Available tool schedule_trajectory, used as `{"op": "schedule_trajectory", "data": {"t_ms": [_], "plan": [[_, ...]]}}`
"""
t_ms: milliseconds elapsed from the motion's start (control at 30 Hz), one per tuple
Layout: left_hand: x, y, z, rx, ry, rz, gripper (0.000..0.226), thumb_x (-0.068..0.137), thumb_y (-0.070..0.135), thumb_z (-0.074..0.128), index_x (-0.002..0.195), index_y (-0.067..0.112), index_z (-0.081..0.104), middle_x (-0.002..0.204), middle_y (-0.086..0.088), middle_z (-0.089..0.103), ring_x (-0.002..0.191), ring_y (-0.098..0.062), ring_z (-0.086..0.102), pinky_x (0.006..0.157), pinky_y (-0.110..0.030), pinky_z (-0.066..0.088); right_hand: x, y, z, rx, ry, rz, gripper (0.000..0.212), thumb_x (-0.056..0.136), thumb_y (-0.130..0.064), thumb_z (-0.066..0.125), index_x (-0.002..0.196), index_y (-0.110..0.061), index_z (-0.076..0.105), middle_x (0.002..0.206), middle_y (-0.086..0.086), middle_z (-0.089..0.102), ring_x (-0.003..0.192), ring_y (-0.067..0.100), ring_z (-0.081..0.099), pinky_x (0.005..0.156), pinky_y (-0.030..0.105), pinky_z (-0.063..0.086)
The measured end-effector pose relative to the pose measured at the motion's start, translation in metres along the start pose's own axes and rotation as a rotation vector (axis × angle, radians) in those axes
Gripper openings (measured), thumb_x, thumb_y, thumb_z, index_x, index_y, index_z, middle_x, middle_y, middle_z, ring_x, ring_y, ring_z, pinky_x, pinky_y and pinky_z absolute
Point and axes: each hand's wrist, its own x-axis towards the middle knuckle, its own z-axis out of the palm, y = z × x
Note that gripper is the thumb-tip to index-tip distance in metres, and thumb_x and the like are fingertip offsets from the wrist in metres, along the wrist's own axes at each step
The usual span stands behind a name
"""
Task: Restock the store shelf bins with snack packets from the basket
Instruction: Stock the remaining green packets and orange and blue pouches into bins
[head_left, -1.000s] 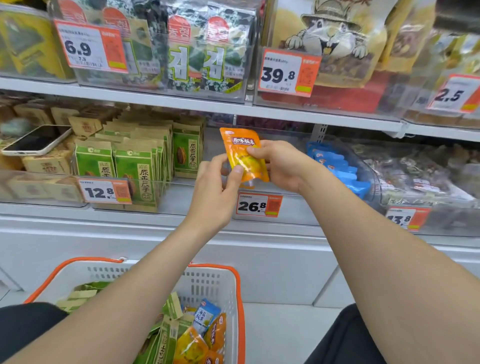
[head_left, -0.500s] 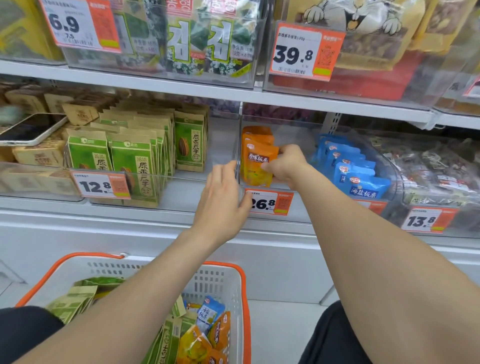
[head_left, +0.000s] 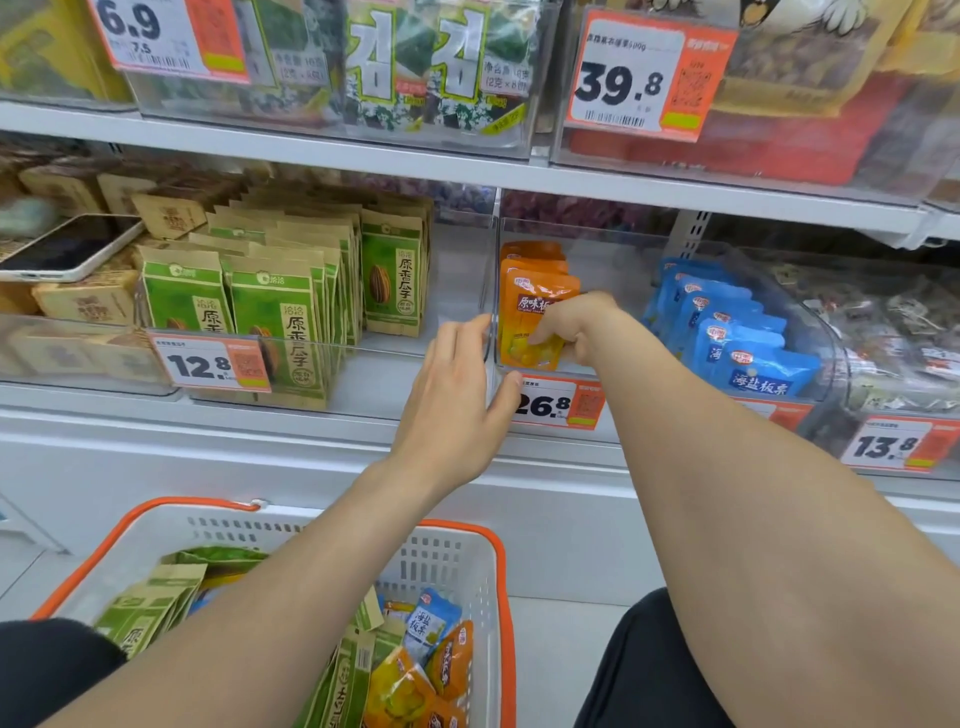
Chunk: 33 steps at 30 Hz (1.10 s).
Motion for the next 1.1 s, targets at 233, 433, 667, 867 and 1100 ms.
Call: {"op": "schedule_trajectory", "data": {"t_ms": [233, 433, 667, 867, 1100], "plan": [[0.000, 0.000, 0.002, 0.004, 0.015, 0.001, 0.055, 0.102, 0.036, 0.060, 0.151, 0.020, 0.040, 0.134, 0.003, 0.046, 0.125, -0.016, 0.047, 0.105, -0.041, 0.048, -0.042, -0.010, 0.014, -0.234, -0.071, -0.015, 0.038, 0.079, -0.014, 0.088, 0.112, -0.016, 0.069, 0.116, 0.009, 0.074, 0.108, 0.034, 0.070, 0.100, 0.053, 0.055], [-0.007, 0.001, 0.000, -0.001, 0.013, 0.044, 0.056, 0.102, 0.028, 0.061, 0.153, 0.018, 0.039, 0.135, 0.002, 0.045, 0.124, -0.015, 0.047, 0.103, -0.030, 0.044, -0.062, -0.015, 0.005, -0.567, -0.003, -0.020, 0.066, 0.085, -0.033, 0.084, 0.141, -0.014, 0.053, 0.141, 0.014, 0.056, 0.130, 0.036, 0.055, 0.109, 0.048, 0.048], [-0.030, -0.002, -0.009, 0.305, 0.253, 0.157, 0.039, 0.084, 0.012, 0.068, 0.121, 0.014, 0.058, 0.122, -0.008, 0.050, 0.111, -0.030, 0.045, 0.086, -0.042, 0.042, -0.097, 0.000, 0.013, -0.680, 0.303, -0.275, 0.017, 0.090, -0.022, 0.057, 0.103, -0.012, 0.060, 0.106, 0.011, 0.065, 0.091, 0.034, 0.063, 0.073, 0.038, 0.054], [-0.049, -0.024, -0.026, 0.393, 0.007, 0.174, 0.011, 0.088, 0.017, 0.061, 0.099, 0.018, 0.058, 0.093, 0.000, 0.059, 0.089, -0.028, 0.054, 0.072, -0.042, 0.043, -0.153, 0.012, 0.036, -0.754, 0.556, -0.765, 0.015, 0.095, -0.020, 0.048, 0.100, -0.009, 0.058, 0.094, 0.014, 0.066, 0.081, 0.036, 0.058, 0.063, 0.039, 0.041], [-0.084, -0.044, -0.036, 0.535, -0.759, -0.192, 0.015, 0.098, 0.034, 0.053, 0.084, 0.030, 0.053, 0.088, 0.004, 0.061, 0.087, -0.027, 0.059, 0.069, -0.034, 0.042, -0.201, 0.062, 0.084, -1.139, 0.048, -0.982, 0.020, 0.087, -0.026, 0.054, 0.094, -0.014, 0.068, 0.080, 0.012, 0.062, 0.073, 0.038, 0.058, 0.055, 0.033, 0.035]]}}
